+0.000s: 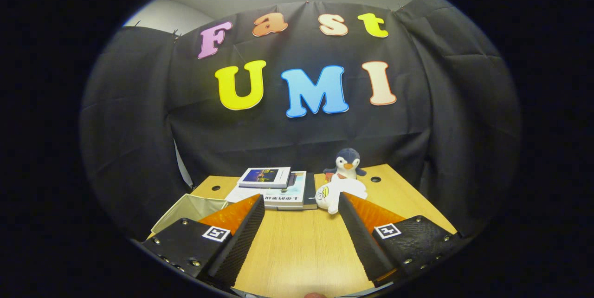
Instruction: Open the storage box then place both shoes into the box .Put the left shoe in first, then the right shoe, with the right side of both shoes facing outward in a uniform manner.
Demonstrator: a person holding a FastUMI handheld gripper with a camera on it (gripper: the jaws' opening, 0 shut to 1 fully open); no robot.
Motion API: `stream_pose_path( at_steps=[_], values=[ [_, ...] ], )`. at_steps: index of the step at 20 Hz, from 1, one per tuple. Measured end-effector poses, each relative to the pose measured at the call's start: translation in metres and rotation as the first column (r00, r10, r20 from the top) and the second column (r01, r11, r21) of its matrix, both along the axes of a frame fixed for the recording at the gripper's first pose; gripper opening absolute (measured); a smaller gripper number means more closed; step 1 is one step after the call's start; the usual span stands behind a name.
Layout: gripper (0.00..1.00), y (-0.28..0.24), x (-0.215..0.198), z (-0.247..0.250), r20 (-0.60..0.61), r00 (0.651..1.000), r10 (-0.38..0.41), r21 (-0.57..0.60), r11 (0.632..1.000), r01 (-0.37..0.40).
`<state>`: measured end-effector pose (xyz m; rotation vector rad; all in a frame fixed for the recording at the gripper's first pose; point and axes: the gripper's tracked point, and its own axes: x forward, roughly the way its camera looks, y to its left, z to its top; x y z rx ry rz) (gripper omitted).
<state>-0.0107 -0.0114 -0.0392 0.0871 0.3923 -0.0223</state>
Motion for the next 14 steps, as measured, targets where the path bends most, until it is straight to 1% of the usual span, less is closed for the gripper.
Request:
stream_pose_path(
  at_steps=[2, 5, 14],
  values=[
    [0.97, -0.014, -0.002, 0.009, 0.042, 0.999, -0.022, -0.024, 0.999, 0.023],
    [0.97, -0.024, -0.008, 0.023, 0.1, 0.994, -0.039, -0.018, 0.999, 0.041],
    [0.97, -0.041, -0.023, 0.043, 0.192, 0.981, -0.037, -0.02, 0.999, 0.042]
  ],
)
